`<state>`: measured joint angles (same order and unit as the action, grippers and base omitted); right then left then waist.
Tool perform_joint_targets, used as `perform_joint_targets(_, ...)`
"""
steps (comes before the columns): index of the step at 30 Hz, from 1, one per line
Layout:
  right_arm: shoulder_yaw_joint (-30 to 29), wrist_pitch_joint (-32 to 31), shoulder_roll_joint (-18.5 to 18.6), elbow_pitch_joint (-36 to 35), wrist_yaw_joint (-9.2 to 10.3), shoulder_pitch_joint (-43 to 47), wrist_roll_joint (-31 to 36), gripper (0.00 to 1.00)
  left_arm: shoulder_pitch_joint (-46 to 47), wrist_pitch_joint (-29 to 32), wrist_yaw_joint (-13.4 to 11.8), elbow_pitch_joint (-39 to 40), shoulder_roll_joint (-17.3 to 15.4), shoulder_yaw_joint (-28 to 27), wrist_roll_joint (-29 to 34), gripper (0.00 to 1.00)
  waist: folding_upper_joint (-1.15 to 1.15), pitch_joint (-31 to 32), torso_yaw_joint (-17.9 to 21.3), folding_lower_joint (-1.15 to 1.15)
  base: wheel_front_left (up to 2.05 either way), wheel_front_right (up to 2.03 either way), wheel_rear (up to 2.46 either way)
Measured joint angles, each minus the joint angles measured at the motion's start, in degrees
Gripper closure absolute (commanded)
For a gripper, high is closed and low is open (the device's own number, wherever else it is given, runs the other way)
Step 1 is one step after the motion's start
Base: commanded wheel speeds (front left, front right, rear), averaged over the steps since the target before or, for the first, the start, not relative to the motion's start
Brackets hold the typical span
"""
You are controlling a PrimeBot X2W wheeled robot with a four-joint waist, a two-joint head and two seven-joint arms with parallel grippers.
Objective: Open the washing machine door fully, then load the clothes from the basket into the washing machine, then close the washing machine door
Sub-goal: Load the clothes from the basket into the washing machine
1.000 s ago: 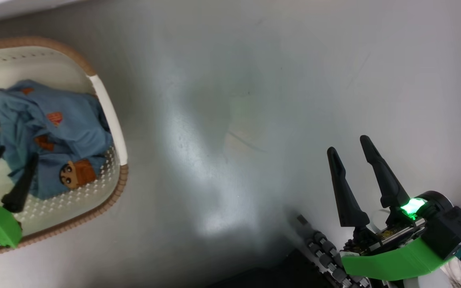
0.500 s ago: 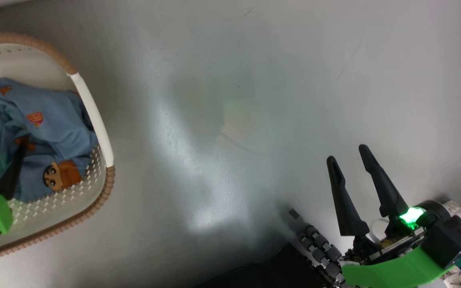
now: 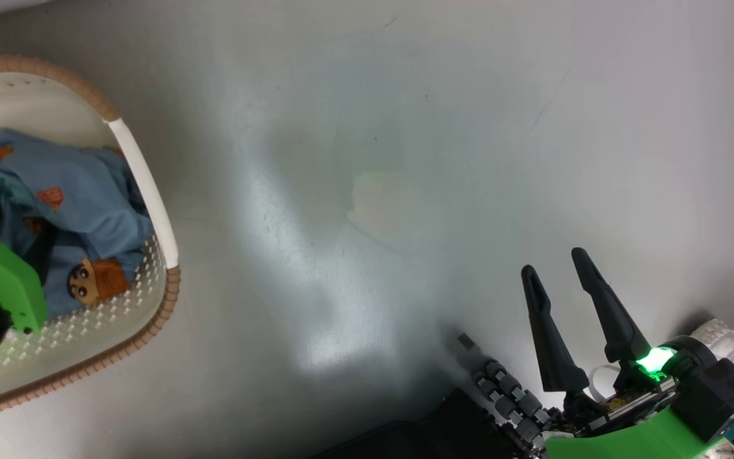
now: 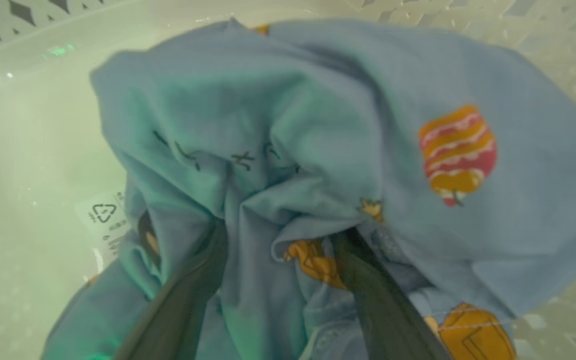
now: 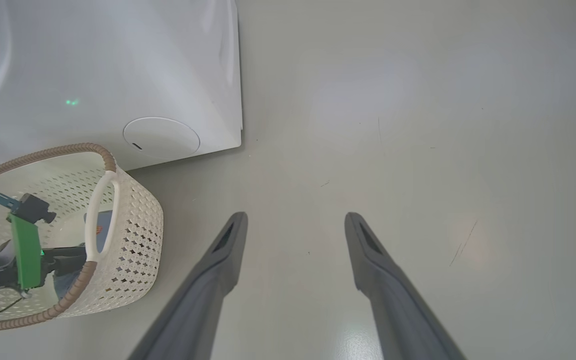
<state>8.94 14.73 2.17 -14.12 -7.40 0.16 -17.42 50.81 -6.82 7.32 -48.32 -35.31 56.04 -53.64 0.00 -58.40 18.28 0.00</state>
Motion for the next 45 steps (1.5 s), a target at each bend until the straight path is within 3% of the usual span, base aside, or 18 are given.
perform_joint_targets(6,-0.1,0.0,0.0,-0.1,0.00,0.3,0.0,0.00,0.6,1.0,0.0,-3.0,2.3,0.6,-0.2,0.00,0.00,0.3,0.2,0.00,0.00,0.00,0.00)
perform_joint_targets(7,-0.2,0.0,0.0,-0.2,0.00,0.6,0.0,0.00,0.8,1.2,0.0,-3.3,2.5,0.9,-0.2,0.50,0.00,0.3,0.2,0.00,0.00,0.00,0.00)
perform_joint_targets(8,-0.3,0.0,0.0,-0.2,0.00,1.0,-0.2,0.00,1.1,1.2,0.0,-3.5,2.8,1.1,-0.2,0.84,0.00,0.3,0.3,0.00,0.00,0.00,0.00)
perform_joint_targets(9,-0.3,0.0,0.0,-0.2,0.00,1.3,-0.4,0.00,1.3,1.3,0.0,-3.6,2.9,1.4,-0.1,1.00,0.00,0.3,0.3,0.00,0.00,0.00,0.00)
perform_joint_targets(16,-0.4,0.0,0.0,-0.1,0.00,1.2,-0.9,0.00,1.5,-0.7,0.0,-3.7,2.2,2.4,-0.1,1.00,0.00,0.5,0.3,0.00,0.00,0.00,0.00)
perform_joint_targets(25,-0.6,0.0,0.0,0.4,0.00,-4.1,-1.1,0.00,2.1,-7.0,0.0,-0.2,-2.5,1.3,-0.3,1.00,0.00,2.0,0.0,0.00,0.00,0.00,0.00)
perform_joint_targets(35,-2.7,0.0,0.0,2.8,0.00,-6.5,-0.3,0.00,-1.7,-7.5,0.0,6.4,-1.3,-6.1,1.7,1.00,0.00,6.4,-3.1,0.00,0.00,0.00,0.00)
perform_joint_targets(45,-4.1,0.0,0.1,5.9,0.00,-7.5,1.9,0.00,-10.5,-7.5,0.0,13.0,2.9,-16.5,7.0,1.00,0.00,13.0,-6.7,0.00,0.00,0.00,0.00)
